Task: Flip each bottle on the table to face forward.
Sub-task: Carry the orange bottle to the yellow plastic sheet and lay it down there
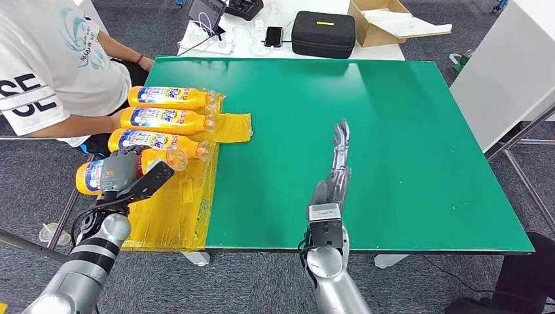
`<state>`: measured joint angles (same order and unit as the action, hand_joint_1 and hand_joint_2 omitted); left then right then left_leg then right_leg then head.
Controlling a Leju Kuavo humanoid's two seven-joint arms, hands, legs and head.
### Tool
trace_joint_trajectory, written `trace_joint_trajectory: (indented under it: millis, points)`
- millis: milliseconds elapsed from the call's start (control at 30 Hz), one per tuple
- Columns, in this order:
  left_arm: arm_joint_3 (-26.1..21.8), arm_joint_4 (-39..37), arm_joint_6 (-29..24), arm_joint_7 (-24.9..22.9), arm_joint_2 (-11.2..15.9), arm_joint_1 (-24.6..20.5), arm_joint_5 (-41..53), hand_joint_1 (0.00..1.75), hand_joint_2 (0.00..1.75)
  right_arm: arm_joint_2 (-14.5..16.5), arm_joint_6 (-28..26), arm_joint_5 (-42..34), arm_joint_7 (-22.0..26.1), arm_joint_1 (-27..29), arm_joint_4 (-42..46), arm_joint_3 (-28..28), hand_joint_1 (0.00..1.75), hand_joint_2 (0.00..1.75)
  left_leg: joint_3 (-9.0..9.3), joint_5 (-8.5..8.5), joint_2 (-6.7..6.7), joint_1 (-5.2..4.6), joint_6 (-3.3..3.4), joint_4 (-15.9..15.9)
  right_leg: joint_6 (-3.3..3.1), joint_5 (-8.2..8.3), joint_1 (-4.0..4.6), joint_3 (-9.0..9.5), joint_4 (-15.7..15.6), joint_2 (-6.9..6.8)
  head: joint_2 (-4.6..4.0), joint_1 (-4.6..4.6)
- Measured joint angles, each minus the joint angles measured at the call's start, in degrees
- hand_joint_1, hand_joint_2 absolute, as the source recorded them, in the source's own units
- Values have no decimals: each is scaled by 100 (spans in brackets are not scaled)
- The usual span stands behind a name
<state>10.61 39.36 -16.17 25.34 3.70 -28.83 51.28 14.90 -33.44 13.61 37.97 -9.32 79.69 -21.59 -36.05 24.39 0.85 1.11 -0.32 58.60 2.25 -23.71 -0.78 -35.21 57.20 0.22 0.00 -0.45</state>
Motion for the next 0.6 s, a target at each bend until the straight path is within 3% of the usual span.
trace_joint_trajectory:
  millis: [233, 533, 567, 600]
  points:
    - [103, -424, 693, 231, 164, -45, -54, 175, 175, -21, 171, -72, -15, -12, -9, 15, 0, 0, 1, 0, 2, 0, 0, 0, 0, 0, 0, 2, 0, -1, 0, 1]
    - [291, -718, 993, 381, 266, -185, 21, 175, 175, -23, 320, -131, -43, -58, -103, 9, 0, 0, 4, -1, 3, 0, 0, -1, 0, 0, 0, 7, 0, -1, 1, 0]
    - [338, -748, 1051, 404, 282, -202, 65, 173, 175, -24, 349, -143, -46, -69, -124, 4, 0, 0, 4, -1, 3, 0, -1, -1, 0, 0, 0, 8, 1, -1, 1, 0]
    - [390, -779, 1105, 434, 298, -218, 111, 155, 175, -24, 382, -154, -51, -83, -148, -2, 0, 0, 5, -1, 3, 0, -1, -1, 0, 0, 0, 8, 1, -1, 1, 0]
